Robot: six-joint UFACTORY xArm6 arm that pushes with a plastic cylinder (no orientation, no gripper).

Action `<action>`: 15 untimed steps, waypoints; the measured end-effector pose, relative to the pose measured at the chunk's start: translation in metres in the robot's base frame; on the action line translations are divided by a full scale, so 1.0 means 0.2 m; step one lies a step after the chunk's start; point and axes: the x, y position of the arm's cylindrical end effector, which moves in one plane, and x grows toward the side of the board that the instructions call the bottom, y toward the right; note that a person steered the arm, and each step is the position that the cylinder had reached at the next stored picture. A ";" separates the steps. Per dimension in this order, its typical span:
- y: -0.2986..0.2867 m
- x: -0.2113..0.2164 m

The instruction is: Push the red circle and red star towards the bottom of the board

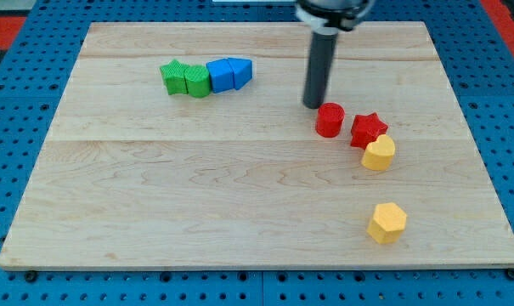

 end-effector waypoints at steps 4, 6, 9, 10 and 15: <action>0.37 0.12; 0.59 0.12; 0.80 0.25; 0.77 0.35; 0.88 0.71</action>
